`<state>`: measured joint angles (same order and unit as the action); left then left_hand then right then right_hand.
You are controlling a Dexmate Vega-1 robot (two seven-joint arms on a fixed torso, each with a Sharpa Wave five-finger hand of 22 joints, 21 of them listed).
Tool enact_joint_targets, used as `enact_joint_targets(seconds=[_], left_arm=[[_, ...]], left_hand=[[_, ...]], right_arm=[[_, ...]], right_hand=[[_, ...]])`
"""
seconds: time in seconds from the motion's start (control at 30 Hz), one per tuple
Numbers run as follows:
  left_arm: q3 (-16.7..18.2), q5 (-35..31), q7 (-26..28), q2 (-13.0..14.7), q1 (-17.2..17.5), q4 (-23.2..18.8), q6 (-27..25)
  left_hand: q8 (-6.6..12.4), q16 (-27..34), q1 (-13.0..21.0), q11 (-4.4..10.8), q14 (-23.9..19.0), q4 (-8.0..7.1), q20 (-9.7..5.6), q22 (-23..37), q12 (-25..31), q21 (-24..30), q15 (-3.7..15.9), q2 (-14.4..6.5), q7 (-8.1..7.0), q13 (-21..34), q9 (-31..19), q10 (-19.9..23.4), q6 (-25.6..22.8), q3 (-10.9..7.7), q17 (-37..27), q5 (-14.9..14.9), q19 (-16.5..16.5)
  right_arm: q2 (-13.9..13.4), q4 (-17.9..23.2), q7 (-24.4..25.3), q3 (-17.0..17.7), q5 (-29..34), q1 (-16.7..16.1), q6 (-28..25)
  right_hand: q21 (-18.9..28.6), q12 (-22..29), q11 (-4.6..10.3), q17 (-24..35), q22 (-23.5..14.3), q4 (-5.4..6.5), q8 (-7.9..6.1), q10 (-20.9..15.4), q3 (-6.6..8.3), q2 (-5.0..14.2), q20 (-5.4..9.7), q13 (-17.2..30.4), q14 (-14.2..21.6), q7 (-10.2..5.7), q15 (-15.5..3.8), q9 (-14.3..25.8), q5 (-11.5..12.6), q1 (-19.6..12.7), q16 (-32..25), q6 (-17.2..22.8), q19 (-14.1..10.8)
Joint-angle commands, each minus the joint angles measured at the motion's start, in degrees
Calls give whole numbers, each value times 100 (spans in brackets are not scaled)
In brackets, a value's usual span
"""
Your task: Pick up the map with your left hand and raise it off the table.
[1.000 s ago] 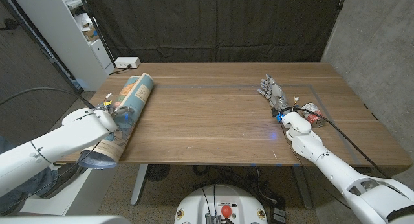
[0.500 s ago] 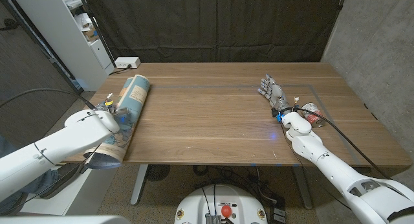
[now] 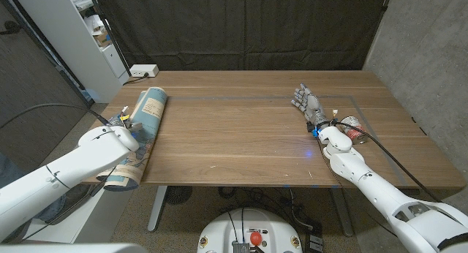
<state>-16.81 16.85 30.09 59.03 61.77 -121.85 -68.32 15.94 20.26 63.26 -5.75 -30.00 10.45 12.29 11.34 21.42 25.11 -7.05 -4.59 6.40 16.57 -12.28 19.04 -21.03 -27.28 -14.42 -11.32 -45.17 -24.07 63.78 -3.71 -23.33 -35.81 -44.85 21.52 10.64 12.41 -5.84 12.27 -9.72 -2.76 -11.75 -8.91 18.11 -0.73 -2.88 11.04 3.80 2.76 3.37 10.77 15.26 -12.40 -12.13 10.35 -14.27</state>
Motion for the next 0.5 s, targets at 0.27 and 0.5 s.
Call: enact_joint_targets(seconds=[0.27,0.5], left_arm=[[-56,-584,868,-559,3,223,231],[18,-789,1142,-782,108,244,286]], left_hand=[[363,519,973,326,-896,12,-387,91,415,387,453,-258,-80,257,-146,899,-929,-115,-268,-126,-390],[1063,1204,1295,769,-2594,-72,-1275,175,1154,1234,1186,-311,-119,712,-470,2543,-2395,-61,-631,-148,-1152]], right_arm=[[23,-104,-41,-3,-18,37,-10],[17,-96,-45,-4,-10,32,0]], right_hand=[[41,2,-3,17,-18,-43,-13,-45,11,42,-24,32,59,6,13,21,34,-17,-41,48,-15],[42,-2,11,18,-18,-48,-11,-46,10,42,-26,33,63,7,14,21,35,-18,-41,53,-16]])
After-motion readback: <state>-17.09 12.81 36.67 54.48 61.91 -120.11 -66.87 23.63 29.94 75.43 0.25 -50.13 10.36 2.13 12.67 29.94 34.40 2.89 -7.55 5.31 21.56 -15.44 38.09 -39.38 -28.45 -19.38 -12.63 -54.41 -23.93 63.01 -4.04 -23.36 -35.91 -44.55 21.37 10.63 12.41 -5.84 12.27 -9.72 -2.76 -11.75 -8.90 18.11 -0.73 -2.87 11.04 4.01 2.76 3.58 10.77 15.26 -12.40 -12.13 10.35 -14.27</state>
